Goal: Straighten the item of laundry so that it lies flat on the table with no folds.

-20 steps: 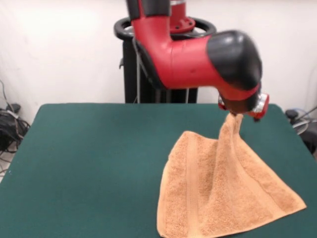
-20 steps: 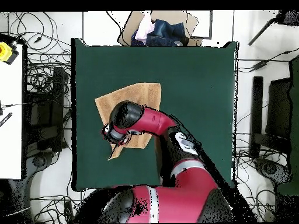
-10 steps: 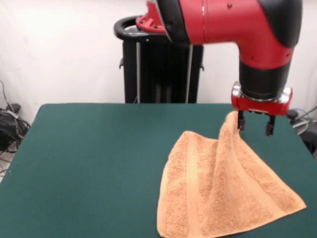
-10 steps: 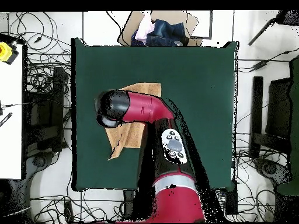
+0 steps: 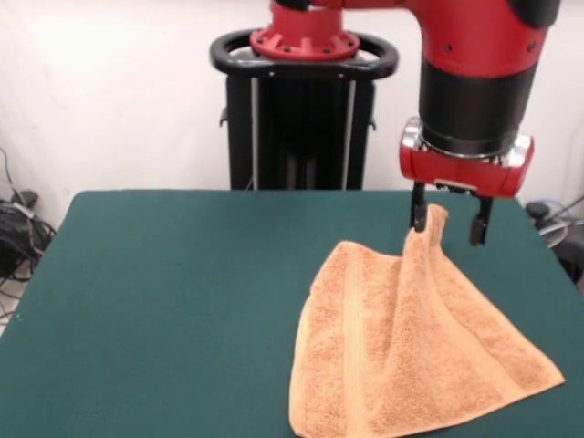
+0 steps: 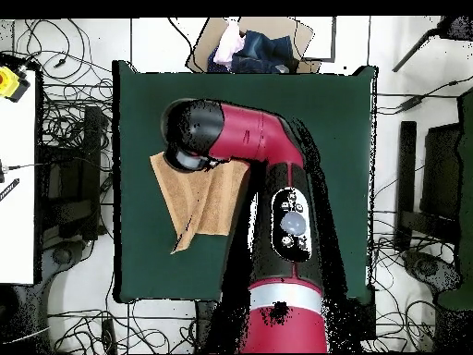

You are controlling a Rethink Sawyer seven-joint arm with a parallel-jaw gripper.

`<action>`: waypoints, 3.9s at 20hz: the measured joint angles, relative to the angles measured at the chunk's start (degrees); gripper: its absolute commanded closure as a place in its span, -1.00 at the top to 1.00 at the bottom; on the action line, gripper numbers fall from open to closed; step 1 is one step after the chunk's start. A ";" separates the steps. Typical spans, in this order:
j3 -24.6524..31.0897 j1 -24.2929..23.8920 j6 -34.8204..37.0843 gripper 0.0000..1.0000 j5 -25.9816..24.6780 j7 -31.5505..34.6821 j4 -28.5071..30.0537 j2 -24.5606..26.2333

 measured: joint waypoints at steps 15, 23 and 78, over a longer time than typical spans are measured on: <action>-0.36 -0.02 -2.24 1.00 -4.60 0.00 -23.54 11.58; 0.46 -0.83 -2.03 1.00 -3.07 0.00 -26.97 15.48; 6.15 -11.83 -13.99 1.00 -9.31 -0.02 11.18 -9.50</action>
